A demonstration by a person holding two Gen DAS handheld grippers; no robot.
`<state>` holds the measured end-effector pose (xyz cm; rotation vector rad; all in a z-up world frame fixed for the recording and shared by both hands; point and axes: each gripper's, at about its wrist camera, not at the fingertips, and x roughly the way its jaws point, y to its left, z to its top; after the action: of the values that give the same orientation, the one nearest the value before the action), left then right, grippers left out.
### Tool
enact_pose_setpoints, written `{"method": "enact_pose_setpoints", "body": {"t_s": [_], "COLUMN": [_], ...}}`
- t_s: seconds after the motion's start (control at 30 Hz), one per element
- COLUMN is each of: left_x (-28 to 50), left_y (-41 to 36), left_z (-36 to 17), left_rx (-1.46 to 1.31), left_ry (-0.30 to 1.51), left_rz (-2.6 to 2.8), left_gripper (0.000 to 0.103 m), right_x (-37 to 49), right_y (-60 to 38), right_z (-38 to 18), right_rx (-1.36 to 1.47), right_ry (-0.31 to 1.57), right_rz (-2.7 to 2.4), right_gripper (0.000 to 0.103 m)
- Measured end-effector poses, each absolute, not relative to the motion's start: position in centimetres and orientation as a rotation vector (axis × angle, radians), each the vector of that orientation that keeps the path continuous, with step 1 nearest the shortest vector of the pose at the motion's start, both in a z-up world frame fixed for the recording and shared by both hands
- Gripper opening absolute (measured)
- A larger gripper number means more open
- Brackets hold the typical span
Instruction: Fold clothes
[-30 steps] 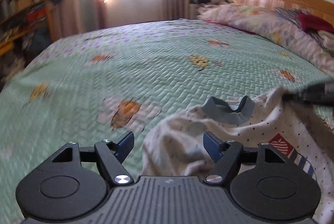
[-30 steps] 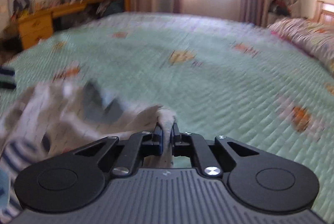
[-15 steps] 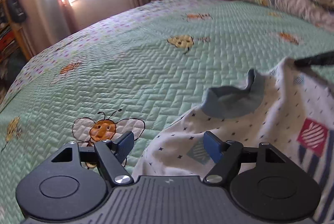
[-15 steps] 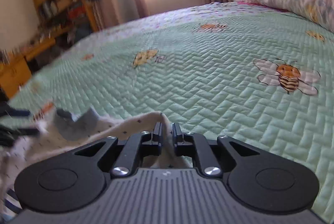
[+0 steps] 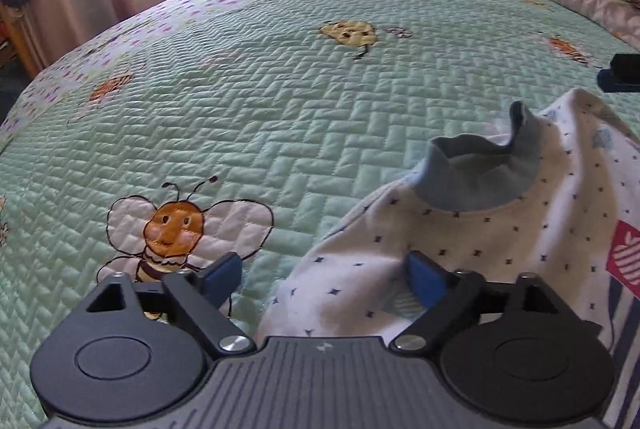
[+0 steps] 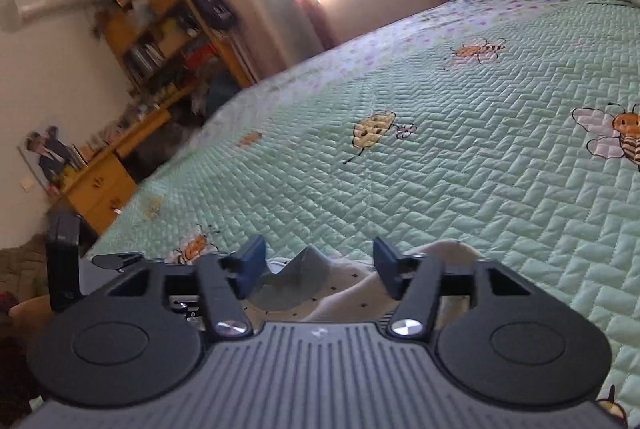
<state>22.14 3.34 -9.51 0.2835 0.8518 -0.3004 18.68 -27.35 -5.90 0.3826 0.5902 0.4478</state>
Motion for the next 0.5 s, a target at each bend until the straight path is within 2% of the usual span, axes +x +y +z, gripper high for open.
{"method": "enact_pose_setpoints", "body": {"t_s": [0.03, 0.1, 0.13, 0.2, 0.27, 0.37, 0.5], "left_x": [22.2, 22.2, 22.0, 21.4, 20.6, 19.5, 19.6], "left_y": [3.3, 2.9, 2.5, 1.4, -0.3, -2.4, -2.3], "left_z": [-9.5, -9.3, -9.1, -8.9, -9.0, -9.1, -7.9], "left_rx": [0.28, 0.27, 0.272, 0.297, 0.357, 0.443, 0.405], "left_ry": [0.856, 0.862, 0.86, 0.852, 0.837, 0.814, 0.784], "left_rz": [-0.298, -0.326, -0.332, -0.34, -0.341, -0.305, -0.21], "left_gripper": [0.089, 0.072, 0.059, 0.042, 0.013, 0.008, 0.007], "right_x": [18.6, 18.6, 18.5, 18.4, 18.6, 18.6, 17.7], "right_y": [-26.9, -26.1, -25.9, -26.0, -25.9, -26.5, -28.0], "right_z": [-5.4, -4.9, -4.7, -4.4, -4.3, -4.7, -5.2], "right_rx": [0.368, 0.31, 0.287, 0.264, 0.23, 0.246, 0.316], "right_ry": [0.591, 0.615, 0.616, 0.592, 0.582, 0.576, 0.527], "right_rz": [0.422, 0.374, 0.364, 0.342, 0.289, 0.276, 0.294], "right_gripper": [0.063, 0.068, 0.069, 0.075, 0.077, 0.077, 0.077]}}
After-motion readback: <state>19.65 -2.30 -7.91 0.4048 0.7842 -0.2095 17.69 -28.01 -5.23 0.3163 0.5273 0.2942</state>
